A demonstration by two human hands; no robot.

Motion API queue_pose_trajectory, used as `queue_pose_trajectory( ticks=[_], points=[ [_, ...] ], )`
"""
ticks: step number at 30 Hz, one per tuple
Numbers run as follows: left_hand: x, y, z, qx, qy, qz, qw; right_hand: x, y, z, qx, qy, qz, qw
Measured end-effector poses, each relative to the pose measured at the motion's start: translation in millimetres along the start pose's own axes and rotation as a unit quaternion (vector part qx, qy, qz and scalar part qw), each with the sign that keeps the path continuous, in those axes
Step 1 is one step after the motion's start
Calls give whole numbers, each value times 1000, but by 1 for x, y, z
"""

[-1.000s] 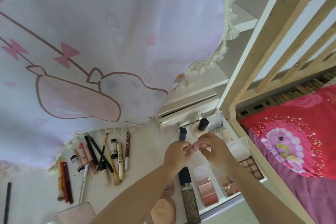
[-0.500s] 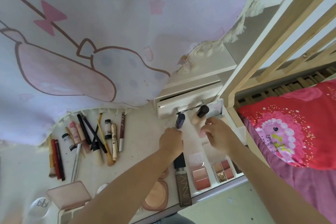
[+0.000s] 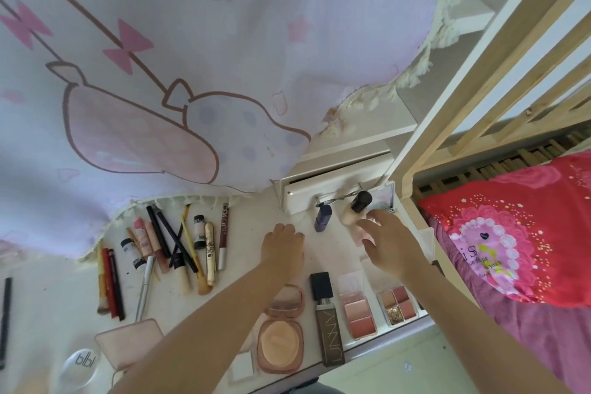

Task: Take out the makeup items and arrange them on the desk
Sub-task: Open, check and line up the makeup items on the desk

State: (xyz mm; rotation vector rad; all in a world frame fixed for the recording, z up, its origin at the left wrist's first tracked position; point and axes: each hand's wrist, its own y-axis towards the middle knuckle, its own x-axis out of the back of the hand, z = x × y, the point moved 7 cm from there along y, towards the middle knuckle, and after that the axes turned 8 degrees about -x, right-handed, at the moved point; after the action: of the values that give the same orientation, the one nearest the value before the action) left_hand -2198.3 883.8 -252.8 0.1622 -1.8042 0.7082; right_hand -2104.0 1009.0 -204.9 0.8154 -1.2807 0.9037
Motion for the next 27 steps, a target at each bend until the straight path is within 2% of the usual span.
queue_pose_trajectory(
  ticks=[4,6,8,10,13,18,27],
  points=[
    [17,-20,38,36,-10,-32,999,13,-2,42,50,12,-45,998],
    [20,-35,62,67,-10,-38,997,10,1,77,97,23,-36,994],
    [21,-55,86,105,-7,-41,994,3,7,114,136,30,-3,990],
    [21,-77,109,142,0,-39,989,-10,17,148,150,63,64,985],
    [13,-111,137,184,-22,-38,982,-41,34,187,108,87,194,971],
    [3,-157,169,229,-64,-70,969,-74,57,229,-7,155,276,949],
    [0,-177,186,220,-90,-74,969,-96,52,225,-165,162,271,934]
  ],
)
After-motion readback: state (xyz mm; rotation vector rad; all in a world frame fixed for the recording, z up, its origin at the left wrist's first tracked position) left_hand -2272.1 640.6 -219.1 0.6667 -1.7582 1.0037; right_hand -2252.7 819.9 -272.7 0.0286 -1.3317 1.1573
